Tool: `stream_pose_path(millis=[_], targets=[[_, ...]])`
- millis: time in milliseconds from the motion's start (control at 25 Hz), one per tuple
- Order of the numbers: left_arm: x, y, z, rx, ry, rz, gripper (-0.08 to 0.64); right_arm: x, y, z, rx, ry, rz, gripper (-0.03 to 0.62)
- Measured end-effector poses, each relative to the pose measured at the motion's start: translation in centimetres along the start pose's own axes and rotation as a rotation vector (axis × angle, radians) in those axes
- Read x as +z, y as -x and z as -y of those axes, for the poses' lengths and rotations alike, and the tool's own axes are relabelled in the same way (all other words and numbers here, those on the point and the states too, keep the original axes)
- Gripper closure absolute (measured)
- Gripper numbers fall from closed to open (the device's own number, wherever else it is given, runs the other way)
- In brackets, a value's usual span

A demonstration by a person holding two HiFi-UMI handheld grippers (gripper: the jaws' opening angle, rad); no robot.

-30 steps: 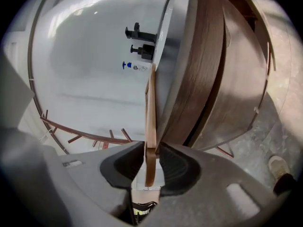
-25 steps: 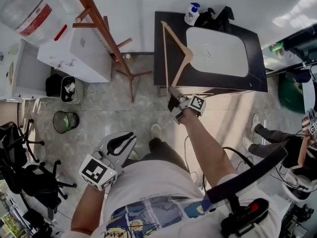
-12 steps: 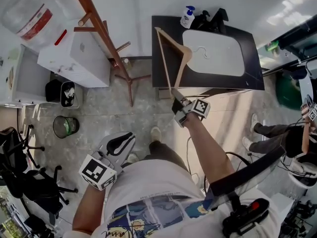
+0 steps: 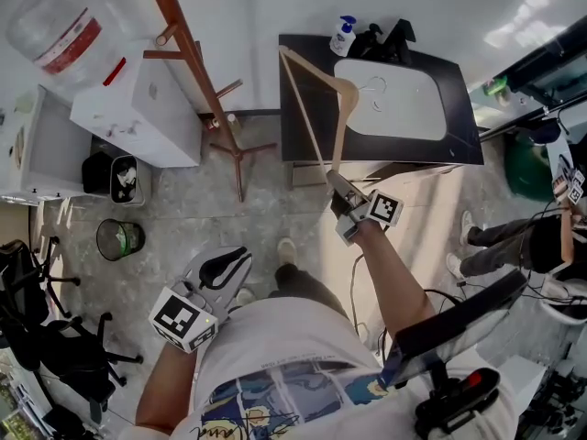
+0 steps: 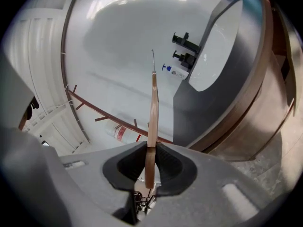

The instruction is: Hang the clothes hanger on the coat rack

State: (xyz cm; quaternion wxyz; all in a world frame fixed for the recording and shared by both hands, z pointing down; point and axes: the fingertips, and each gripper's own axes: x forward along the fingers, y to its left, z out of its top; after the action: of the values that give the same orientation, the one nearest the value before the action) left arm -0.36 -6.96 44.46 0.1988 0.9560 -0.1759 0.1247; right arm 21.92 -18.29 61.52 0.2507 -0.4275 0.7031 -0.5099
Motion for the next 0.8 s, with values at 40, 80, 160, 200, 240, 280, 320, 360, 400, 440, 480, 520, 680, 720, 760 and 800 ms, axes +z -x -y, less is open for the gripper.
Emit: stream_pose_path(millis=[40,80,160,200,240,280,320,360,400,440,480,520,680,720,760,800], targets=[[0.0,0.2,0.0,0.001,0.0,0.003,0.529,0.0,0.4,-0.5,0.001,0.026,-0.012,0.543],[-0.1,0.5,-0.1,0.0,-0.002,0.007,0.529,-0.1,0.9,-0.9,-0.001,0.051,-0.026,0.543],[-0.6,1.0,-0.1,-0.008,-0.005,0.019,0.529,-0.3,2.1,-1.7,-0.008,0.082,-0.05,0.543],[-0.7,1.2,-0.1,-0.012,-0.006,0.023,0.529,-0.4,2.8,-2.1,-0.007,0.094,-0.062,0.543],[-0.7,1.5,-0.1,-0.014,-0.006,0.024,0.529,-0.5,3.5,-2.7,-0.004,0.108,-0.074,0.543],[-0.5,1.7,0.0,-0.015,-0.007,0.026,0.529,-0.6,4.2,-3.2,-0.001,0.124,-0.086,0.542],[-0.4,1.9,0.1,-0.016,-0.008,0.029,0.529,-0.7,4.9,-3.7,0.001,0.139,-0.098,0.543],[-0.5,2.2,0.1,-0.02,-0.01,0.033,0.529,-0.8,5.6,-4.3,0.004,0.152,-0.108,0.543],[-0.6,2.4,0.2,-0.024,-0.013,0.037,0.529,-1.0,6.2,-4.8,0.007,0.162,-0.116,0.542],[-0.5,2.7,0.2,-0.029,-0.015,0.04,0.529,-1.2,6.9,-5.3,0.008,0.17,-0.124,0.543],[-0.6,2.9,0.3,-0.035,-0.017,0.043,0.529,-1.4,7.6,-5.9,0.011,0.175,-0.131,0.543],[-0.7,3.2,0.4,-0.042,-0.02,0.047,0.529,-1.7,8.2,-6.5,0.015,0.18,-0.138,0.543],[-1.3,4.4,0.6,-0.059,-0.014,0.06,0.529,-3.7,10.1,-9.2,0.055,0.159,-0.166,0.543],[-1.4,4.6,0.6,-0.063,-0.01,0.063,0.529,-4.4,10.3,-9.9,0.068,0.145,-0.175,0.543],[-1.6,4.9,0.7,-0.069,-0.008,0.066,0.528,-5.2,10.5,-10.6,0.082,0.132,-0.185,0.543],[-1.7,5.2,0.8,-0.075,-0.007,0.069,0.528,-6.0,10.6,-11.2,0.096,0.12,-0.193,0.543]])
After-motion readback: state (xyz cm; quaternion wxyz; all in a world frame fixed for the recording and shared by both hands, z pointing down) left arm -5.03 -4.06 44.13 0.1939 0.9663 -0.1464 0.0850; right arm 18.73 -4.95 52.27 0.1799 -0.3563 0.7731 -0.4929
